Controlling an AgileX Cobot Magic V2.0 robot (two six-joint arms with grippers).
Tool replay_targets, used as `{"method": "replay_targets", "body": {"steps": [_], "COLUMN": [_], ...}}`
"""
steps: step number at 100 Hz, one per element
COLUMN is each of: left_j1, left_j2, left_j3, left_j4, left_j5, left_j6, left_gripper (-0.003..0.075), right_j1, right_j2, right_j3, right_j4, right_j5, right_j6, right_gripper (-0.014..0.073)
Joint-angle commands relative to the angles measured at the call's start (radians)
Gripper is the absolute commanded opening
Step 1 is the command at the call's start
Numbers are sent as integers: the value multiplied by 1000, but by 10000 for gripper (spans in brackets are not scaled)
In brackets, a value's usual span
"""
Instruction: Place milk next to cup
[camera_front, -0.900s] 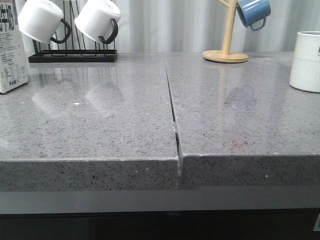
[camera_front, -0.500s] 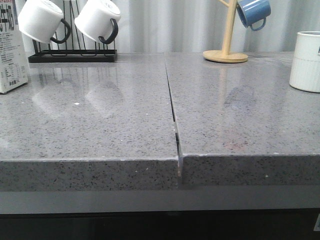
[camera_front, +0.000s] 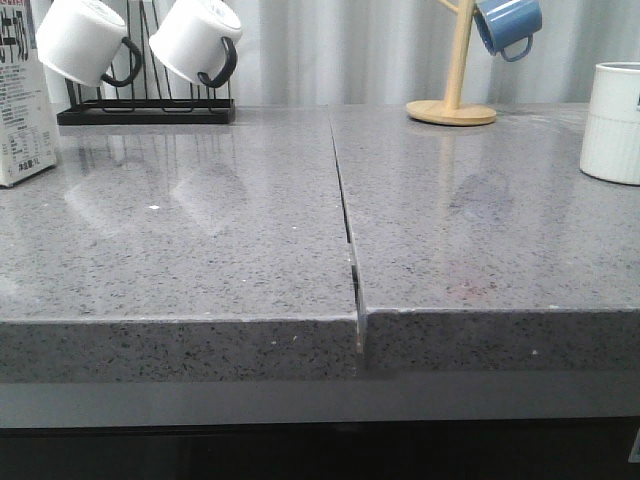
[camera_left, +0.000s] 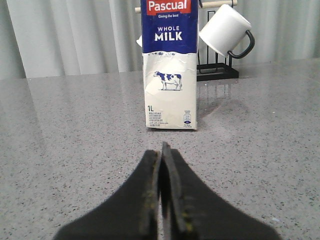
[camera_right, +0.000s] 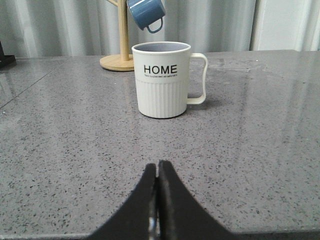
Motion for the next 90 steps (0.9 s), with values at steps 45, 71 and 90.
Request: {"method": "replay_targets", "body": {"steps": [45, 71, 90], "left_j1": [0, 0, 0], "left_j2": [-30, -30, -30], "left_j3": [38, 38, 38], "left_j4": [-2, -2, -2], "left_j5": [-85, -85, -85], "left_j6": [-3, -3, -3], "left_gripper": [-21, -21, -21], "right_j1": [-3, -3, -3], "right_j2": [288, 528, 669], "right_j3": [-356, -416, -416], "right_j4": [-1, 94, 74], "right_j5": [140, 93, -67], "right_j6": [-1, -1, -1], "right_gripper": [-68, 80, 411]}}
